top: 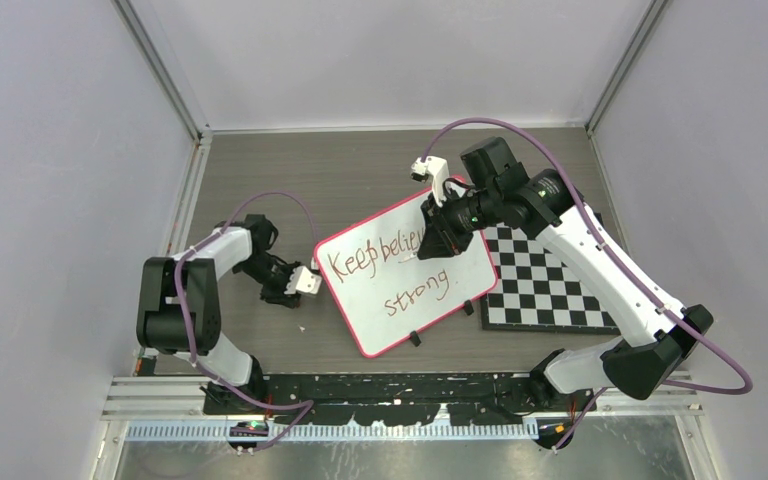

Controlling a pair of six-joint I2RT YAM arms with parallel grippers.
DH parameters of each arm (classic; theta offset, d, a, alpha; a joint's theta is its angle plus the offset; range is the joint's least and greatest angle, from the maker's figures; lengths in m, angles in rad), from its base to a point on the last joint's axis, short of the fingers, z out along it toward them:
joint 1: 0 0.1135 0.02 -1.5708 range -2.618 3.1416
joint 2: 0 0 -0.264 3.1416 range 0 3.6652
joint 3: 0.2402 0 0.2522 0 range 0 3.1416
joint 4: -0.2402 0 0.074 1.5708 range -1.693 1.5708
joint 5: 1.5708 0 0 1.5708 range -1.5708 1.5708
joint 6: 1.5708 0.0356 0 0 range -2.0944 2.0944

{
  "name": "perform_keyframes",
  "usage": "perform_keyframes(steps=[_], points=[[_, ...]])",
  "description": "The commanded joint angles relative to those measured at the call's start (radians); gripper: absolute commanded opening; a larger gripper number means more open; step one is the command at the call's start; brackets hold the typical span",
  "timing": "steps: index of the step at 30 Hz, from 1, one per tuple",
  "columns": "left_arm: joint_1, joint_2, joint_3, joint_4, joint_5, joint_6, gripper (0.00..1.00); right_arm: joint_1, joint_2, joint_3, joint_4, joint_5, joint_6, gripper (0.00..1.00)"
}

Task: Write a sentence on the whiteboard
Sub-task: Pick up the pen cap from the center of the board, then close the whiteboard marker.

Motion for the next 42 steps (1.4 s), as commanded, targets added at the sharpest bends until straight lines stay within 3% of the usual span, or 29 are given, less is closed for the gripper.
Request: perform_keyframes(steps=[1,8,16,25,31,33,38,42], points=[[0.029,0.029,-0.064,0.019,-0.161,0.024,0.35,-0.003,-0.03,0.018,0.004,-0.004,-0.011,0.0],[0.044,0.005,-0.056,-0.012,-0.158,0.045,0.4,-0.003,-0.036,0.019,0.0,0.001,-0.011,0.0],[0.044,-0.008,-0.067,-0.001,-0.149,0.046,0.36,-0.003,-0.032,0.022,0.001,-0.007,-0.011,0.0],[0.044,-0.114,-0.093,-0.05,-0.112,-0.009,0.02,-0.003,-0.03,0.018,0.008,-0.005,0.001,0.0],[0.044,-0.322,0.035,-0.258,-0.016,-0.214,0.0,-0.012,-0.029,0.03,0.023,-0.005,0.036,0.0],[0.044,-0.368,0.104,-0.276,-0.018,-0.401,0.0,-0.026,-0.029,0.038,0.041,-0.006,0.06,0.0],[0.044,-0.42,0.291,-0.259,-0.159,-0.699,0.0,-0.077,-0.03,0.059,0.08,-0.02,0.114,0.0],[0.038,-0.417,0.52,-0.309,-0.106,-0.846,0.0,-0.107,-0.02,0.086,0.104,-0.08,0.161,0.0]])
